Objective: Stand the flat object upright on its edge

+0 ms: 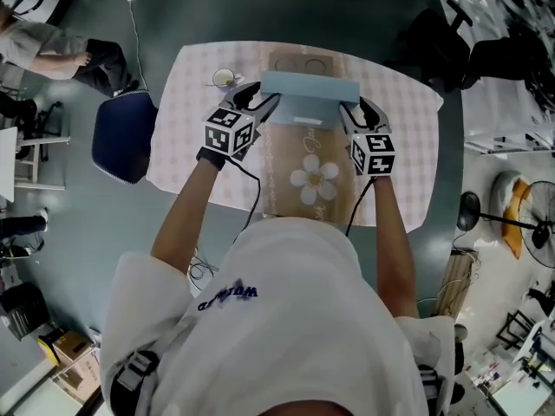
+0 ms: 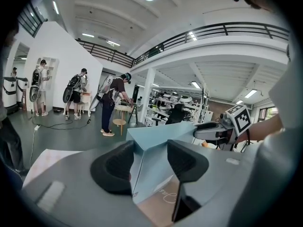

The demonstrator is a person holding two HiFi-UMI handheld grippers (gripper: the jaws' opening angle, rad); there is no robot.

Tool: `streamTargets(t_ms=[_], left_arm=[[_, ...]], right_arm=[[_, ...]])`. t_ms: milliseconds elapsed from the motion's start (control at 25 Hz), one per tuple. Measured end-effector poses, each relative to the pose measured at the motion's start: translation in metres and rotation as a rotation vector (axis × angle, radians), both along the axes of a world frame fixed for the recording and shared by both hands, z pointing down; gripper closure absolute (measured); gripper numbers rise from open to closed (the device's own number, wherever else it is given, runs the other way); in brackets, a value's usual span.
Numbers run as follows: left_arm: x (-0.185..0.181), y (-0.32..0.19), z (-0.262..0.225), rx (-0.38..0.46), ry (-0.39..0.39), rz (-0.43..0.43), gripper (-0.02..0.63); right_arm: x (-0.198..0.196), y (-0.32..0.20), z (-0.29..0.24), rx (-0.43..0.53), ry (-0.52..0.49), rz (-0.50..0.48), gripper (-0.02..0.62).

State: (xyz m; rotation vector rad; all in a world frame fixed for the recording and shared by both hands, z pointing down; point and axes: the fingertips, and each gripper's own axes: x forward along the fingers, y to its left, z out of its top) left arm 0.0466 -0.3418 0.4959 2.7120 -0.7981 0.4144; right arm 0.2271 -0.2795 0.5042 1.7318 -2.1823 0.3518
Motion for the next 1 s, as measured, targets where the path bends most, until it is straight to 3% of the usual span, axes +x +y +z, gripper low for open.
streamTargets(t_ms=[1000], left_arm=[[0.0001, 0.0003, 0.0060, 0.024, -0.038, -0.013, 0.359]], right_arm=[[-0.0018, 0.0010, 0.0033, 0.001, 0.002, -0.023, 0.354]])
